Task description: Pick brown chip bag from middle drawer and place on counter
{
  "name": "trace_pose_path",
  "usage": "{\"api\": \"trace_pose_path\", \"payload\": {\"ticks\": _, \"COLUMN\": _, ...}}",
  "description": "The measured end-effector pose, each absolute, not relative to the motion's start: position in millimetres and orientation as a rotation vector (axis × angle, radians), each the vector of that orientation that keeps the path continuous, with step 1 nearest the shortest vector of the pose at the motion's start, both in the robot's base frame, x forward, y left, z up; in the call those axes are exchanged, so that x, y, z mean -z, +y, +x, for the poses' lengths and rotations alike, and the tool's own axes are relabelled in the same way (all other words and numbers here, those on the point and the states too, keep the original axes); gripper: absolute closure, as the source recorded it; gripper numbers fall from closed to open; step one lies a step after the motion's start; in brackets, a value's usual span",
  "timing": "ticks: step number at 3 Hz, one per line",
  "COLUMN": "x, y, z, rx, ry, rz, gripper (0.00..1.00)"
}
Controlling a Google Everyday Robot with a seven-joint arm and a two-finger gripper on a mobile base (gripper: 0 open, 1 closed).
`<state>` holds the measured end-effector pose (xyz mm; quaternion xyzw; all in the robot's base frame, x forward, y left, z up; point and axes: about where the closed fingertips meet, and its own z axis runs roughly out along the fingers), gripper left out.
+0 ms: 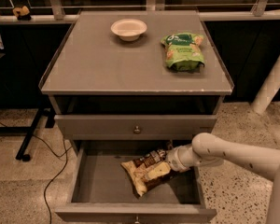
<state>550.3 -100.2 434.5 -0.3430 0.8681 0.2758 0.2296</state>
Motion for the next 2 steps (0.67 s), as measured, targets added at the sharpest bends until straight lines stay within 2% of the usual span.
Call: {"api": "trace_pose_path", "payload": {"ticks": 2, "x": -429.6, "y": -119.5, "z": 573.0, "rx": -0.72, "ry": 2.42, "rz": -0.911, "gripper": 0.0}}
